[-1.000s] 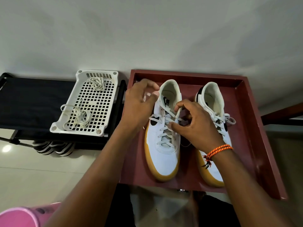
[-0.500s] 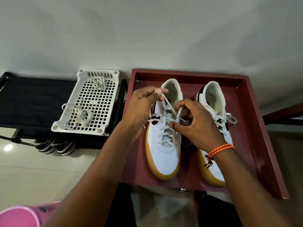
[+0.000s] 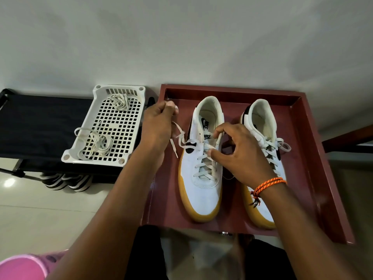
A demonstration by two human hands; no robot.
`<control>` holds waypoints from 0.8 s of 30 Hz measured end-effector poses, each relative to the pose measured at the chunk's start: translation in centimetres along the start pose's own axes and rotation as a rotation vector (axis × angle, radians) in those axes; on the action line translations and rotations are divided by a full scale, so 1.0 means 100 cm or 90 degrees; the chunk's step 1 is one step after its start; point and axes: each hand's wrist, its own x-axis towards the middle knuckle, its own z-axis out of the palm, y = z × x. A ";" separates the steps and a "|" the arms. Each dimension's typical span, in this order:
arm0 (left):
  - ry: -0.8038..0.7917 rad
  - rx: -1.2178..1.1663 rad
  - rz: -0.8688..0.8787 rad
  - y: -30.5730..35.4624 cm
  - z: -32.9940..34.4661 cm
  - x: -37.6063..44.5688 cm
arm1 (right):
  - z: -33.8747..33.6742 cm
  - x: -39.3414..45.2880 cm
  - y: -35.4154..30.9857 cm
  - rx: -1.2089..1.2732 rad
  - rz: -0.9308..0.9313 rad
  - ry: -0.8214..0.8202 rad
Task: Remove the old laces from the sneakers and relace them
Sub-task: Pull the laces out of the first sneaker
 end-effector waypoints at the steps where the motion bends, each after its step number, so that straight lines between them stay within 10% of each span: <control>1: 0.013 0.100 0.018 -0.002 -0.002 0.002 | 0.002 -0.001 -0.001 -0.008 0.000 0.002; 6: 0.000 0.348 0.070 -0.011 -0.001 -0.004 | 0.014 -0.003 -0.006 -0.136 -0.082 0.034; 24: -0.201 0.373 0.207 -0.014 0.003 -0.004 | 0.032 0.001 -0.016 -0.117 -0.058 0.060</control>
